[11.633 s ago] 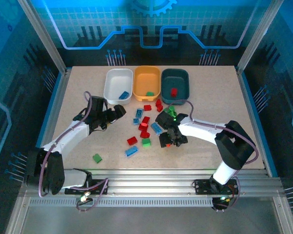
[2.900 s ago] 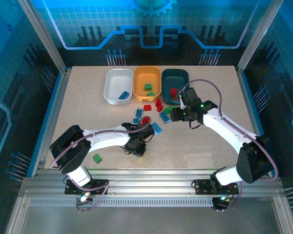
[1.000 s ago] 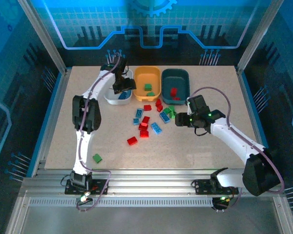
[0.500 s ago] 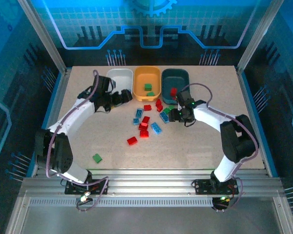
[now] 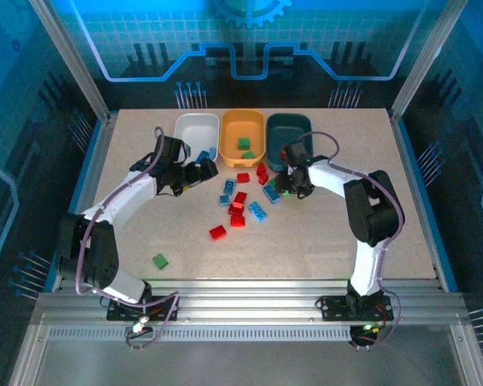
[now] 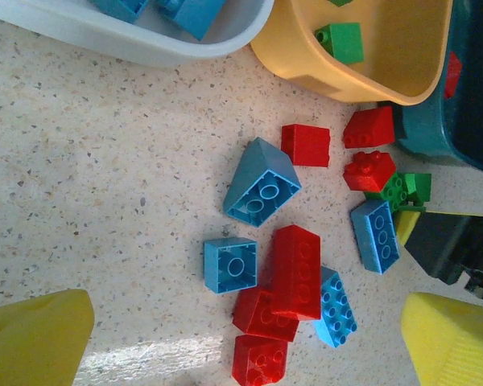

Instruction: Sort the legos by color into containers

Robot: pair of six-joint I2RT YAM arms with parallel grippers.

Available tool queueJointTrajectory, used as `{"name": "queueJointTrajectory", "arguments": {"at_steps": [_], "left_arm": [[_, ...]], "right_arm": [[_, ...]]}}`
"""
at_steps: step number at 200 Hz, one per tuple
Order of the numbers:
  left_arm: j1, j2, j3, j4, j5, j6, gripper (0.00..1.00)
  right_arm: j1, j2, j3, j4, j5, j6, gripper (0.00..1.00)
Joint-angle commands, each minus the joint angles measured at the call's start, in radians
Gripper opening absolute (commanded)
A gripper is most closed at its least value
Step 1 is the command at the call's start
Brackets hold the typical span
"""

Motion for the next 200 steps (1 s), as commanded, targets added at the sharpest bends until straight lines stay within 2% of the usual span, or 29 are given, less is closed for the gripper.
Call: {"name": "queueJointTrajectory", "arguments": {"at_steps": [1, 62, 152, 200], "left_arm": [[0.010, -0.036, -0.021, 0.005, 0.016, -0.006, 0.99], [0.010, -0.049, -0.033, -0.002, 0.017, -0.006, 0.99], [-0.005, -0.057, -0.061, 0.016, 0.034, -0.015, 0.99], [-0.006, -0.118, -0.139, 0.031, -0.008, -0.034, 0.99]], "right_arm": [[-0.018, 0.034, 0.030, -0.010, 0.025, 0.005, 0.57], [-0.022, -0.017, -0.016, 0.027, 0.031, 0.012, 0.36], [-0.016, -0.201, -0.144, 0.037, 0.039, 0.030, 0.35], [0.022, -0.293, -0.124, -0.012, 0.057, 0.016, 0.35]]}}
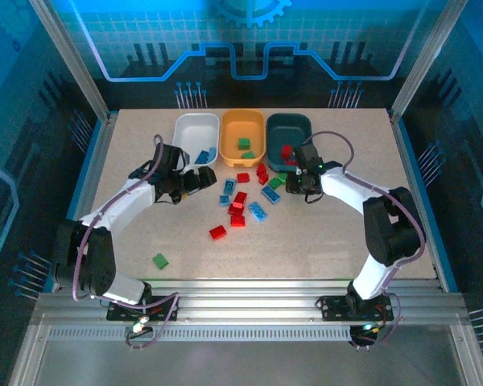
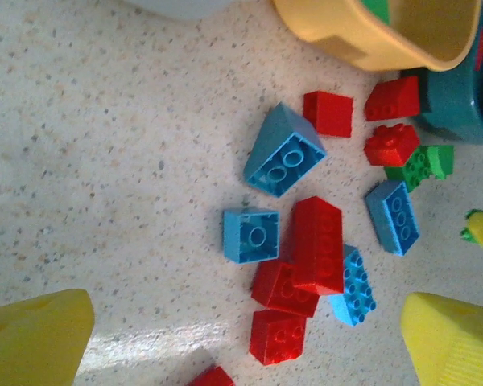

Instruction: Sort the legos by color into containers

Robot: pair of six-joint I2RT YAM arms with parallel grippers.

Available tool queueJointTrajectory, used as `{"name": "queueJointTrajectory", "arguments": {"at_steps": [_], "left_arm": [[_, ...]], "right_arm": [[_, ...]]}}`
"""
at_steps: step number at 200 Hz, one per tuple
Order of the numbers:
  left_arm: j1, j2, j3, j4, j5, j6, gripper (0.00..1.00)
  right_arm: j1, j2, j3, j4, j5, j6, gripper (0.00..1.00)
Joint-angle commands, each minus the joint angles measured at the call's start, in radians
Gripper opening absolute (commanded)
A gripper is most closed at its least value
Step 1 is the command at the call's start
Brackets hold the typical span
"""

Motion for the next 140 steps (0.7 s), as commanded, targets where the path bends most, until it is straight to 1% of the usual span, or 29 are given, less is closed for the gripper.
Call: {"name": "queueJointTrajectory", "arguments": {"at_steps": [1, 36, 65, 97, 140], "left_arm": [[-0.002, -0.064, -0.036, 0.012, -0.015, -0.026, 0.99], [0.010, -0.130, -0.058, -0.028, -0.083, -0.040, 0.99], [0.055, -0.193, -0.090, -0.066, -0.110, -0.062, 0.99], [0.117, -0.283, -0.153, -0.105, -0.115, -0.073, 0.99], [0.176, -0.367, -0.231, -0.168, -0.101, -0.097, 0.99]], "right_arm": [[0.023, -0.061, 0.016, -0.039, 0.019, 0.000, 0.35], [0.065, -0.104, 0.089, -0.078, 0.015, -0.012, 0.35], [0.103, -0.061, 0.188, -0.070, -0.024, -0.015, 0.35], [0.120, 0.058, 0.330, -0.050, -0.038, -0.028, 0.35], [0.120, 0.301, 0.555, -0.004, -0.086, -0.123, 0.35]]}}
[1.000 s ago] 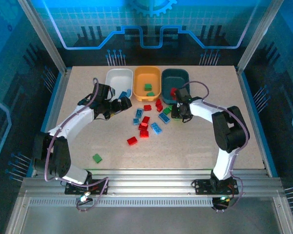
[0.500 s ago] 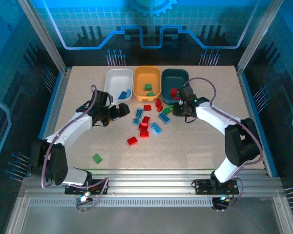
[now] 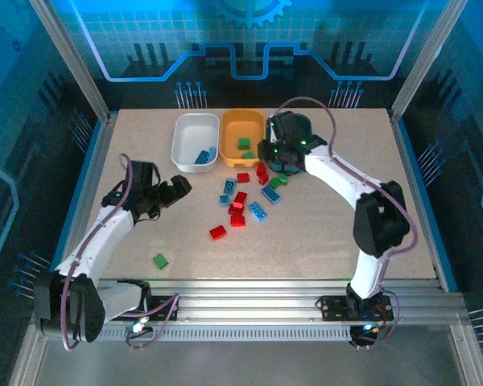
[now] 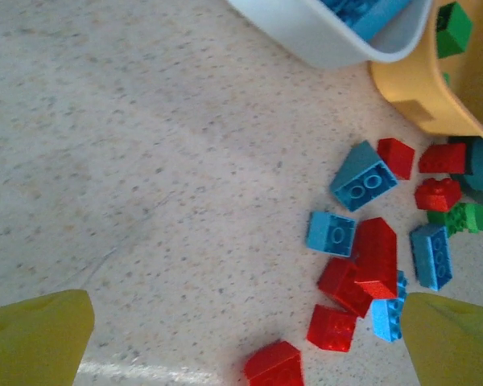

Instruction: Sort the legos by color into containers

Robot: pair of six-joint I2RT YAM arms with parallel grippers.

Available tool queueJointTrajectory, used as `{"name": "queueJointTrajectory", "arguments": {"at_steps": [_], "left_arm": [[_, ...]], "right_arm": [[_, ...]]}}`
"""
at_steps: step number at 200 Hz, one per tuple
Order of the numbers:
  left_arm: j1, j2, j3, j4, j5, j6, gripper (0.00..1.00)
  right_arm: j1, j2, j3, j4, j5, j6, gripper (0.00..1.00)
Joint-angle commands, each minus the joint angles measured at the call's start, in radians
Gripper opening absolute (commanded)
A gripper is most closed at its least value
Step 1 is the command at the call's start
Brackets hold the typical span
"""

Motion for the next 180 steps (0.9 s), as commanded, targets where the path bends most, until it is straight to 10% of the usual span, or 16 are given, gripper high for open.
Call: {"name": "queueJointTrajectory", "arguments": {"at_steps": [1, 71, 103, 180], "left_arm": [[0.031, -0.050, -0.045, -0.072, 0.002, -0.031, 0.99], [0.055, -0.192, -0.095, -0.207, -0.051, -0.054, 0.99], [0.055, -0.226, -0.114, -0.263, -0.071, -0.105, 0.99], [0.051, -0.230, -0.162, -0.466, -0.123, -0.243, 0.99]], "right_arm": [[0.007, 0.129, 0.108, 0.017, -0.037, -0.074, 0.35], [-0.001, 0.438, 0.527, -0.133, -0.053, -0.137, 0.40], [-0.001, 0.507, 0.642, -0.206, -0.039, -0.136, 0.59], [0.007, 0.197, 0.281, -0.067, -0.069, -0.058, 0.63]]}}
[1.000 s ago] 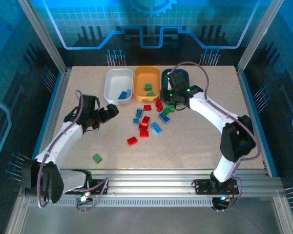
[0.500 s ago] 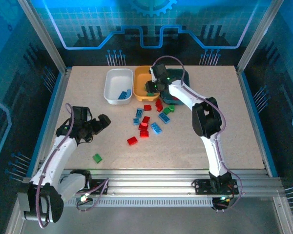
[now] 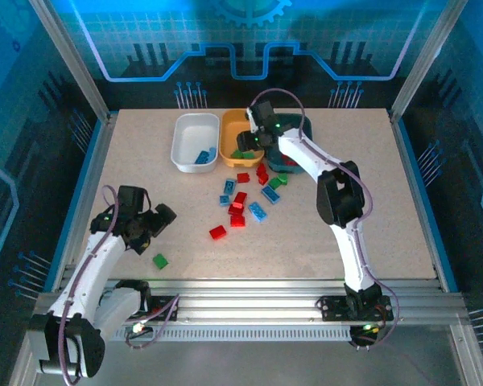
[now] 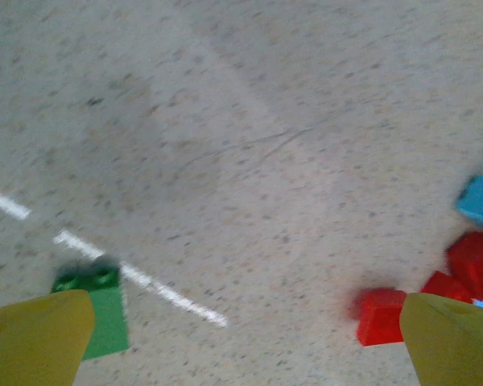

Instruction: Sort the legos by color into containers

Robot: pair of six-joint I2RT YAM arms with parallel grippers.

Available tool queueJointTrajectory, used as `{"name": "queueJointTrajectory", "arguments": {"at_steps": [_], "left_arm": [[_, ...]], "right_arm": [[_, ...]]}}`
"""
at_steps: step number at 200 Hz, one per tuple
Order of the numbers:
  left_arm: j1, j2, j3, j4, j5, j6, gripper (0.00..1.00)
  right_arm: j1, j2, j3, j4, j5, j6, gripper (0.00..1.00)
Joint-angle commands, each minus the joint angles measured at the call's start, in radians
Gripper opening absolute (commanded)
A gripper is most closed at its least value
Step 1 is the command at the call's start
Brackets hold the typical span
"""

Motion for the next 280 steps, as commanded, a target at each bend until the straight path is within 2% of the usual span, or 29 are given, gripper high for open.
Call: {"name": "queueJointTrajectory", "arguments": {"at_steps": [1, 44, 68, 88, 131, 164, 200, 233, 280], "left_arm": [[0.006, -0.011, -0.036, -0.121, -0.028, -0.069, 0.99], [-0.002, 0.028, -0.077, -0.173, -0.022, -0.158, 0.98], [-0.056, 0.050, -0.114, -0.125, 0.000, -0.211, 0.91], [-0.075, 0.079, -0.114, -0.123, -0.021, -0.225, 0.90], [-0.078, 0.107, -0.183, -0.012, 0.004, -0.235, 0.74], [-0.081, 0.173, -0.182, 0.044, 0.011, -0.202, 0.71], [-0.081, 0.205, -0.189, 0.088, -0.022, -0.175, 0.60], [-0.081, 0.236, -0.197, 0.119, -0.038, -0.153, 0.55], [-0.096, 0.239, -0.160, 0.156, -0.040, -0.113, 0.33]], "right_arm": [[0.009, -0.182, -0.164, 0.069, -0.035, 0.056, 0.63], [0.034, -0.403, -0.477, 0.155, -0.068, 0.126, 0.63], [0.045, -0.509, -0.621, 0.194, -0.064, 0.147, 0.63], [0.045, -0.565, -0.699, 0.210, -0.057, 0.154, 0.63], [0.041, -0.656, -0.796, 0.204, -0.028, 0.146, 0.63], [0.032, -0.694, -0.838, 0.197, -0.039, 0.137, 0.63], [0.021, -0.735, -0.871, 0.189, -0.042, 0.131, 0.63], [0.018, -0.765, -0.886, 0.182, -0.036, 0.123, 0.63], [0.006, -0.777, -0.882, 0.173, -0.025, 0.120, 0.62]]}}
